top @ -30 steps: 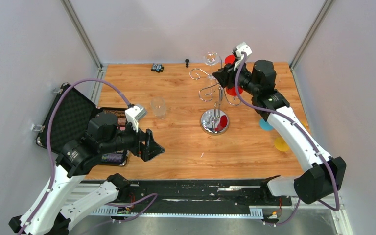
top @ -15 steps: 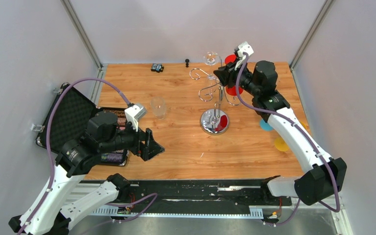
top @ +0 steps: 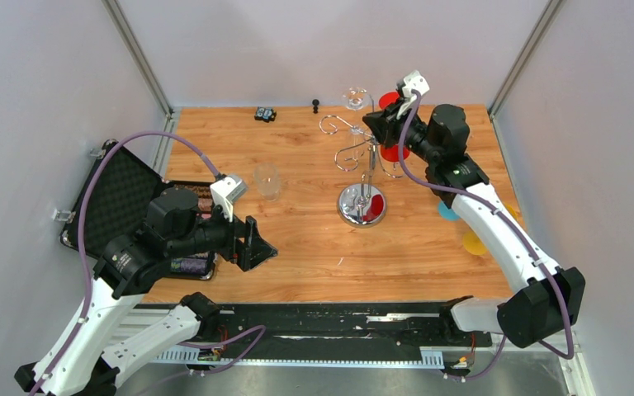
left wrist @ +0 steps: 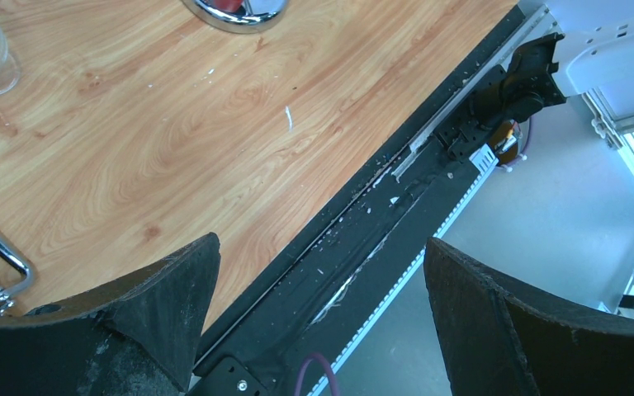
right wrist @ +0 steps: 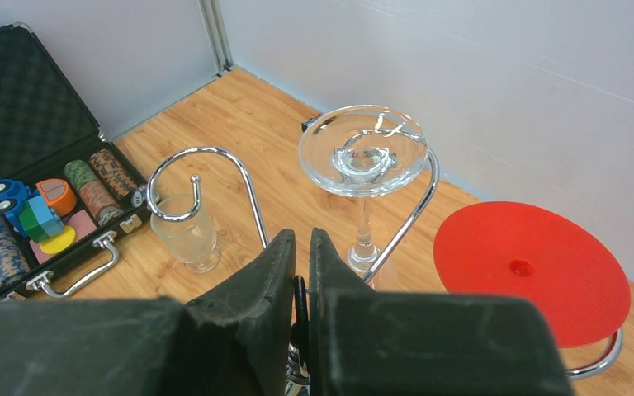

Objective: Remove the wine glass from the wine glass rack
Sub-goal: Adjust the wine rack at the center of the board.

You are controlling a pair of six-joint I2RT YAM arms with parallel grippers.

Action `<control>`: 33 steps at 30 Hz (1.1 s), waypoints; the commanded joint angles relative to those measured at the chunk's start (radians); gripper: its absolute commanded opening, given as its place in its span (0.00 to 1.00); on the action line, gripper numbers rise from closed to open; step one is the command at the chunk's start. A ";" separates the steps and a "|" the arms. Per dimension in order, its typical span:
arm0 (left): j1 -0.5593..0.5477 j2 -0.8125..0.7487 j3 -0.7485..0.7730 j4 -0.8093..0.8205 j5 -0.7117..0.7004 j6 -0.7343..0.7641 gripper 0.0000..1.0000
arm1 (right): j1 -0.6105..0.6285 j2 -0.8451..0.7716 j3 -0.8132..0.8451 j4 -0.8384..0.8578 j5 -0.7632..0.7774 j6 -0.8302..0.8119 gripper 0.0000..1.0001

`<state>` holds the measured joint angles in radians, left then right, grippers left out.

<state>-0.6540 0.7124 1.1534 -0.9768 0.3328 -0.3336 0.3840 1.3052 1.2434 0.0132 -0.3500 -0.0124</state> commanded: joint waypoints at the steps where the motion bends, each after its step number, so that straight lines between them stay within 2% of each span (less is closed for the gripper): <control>1: -0.004 0.001 0.038 0.003 -0.002 0.003 1.00 | 0.006 -0.034 -0.009 0.057 -0.007 0.001 0.07; 3: -0.004 0.000 0.037 0.002 -0.002 0.003 1.00 | 0.006 -0.035 -0.016 0.057 -0.010 0.001 0.00; 15: -0.004 -0.009 0.050 -0.011 -0.010 -0.001 1.00 | 0.006 -0.063 -0.043 0.078 -0.093 -0.011 0.00; 33: -0.004 -0.019 0.123 -0.055 -0.022 0.001 1.00 | 0.006 -0.069 0.007 0.050 -0.491 -0.100 0.00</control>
<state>-0.6540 0.7017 1.2240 -1.0286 0.3214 -0.3344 0.3847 1.2568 1.1965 0.0475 -0.6563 -0.0628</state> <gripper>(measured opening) 0.998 0.014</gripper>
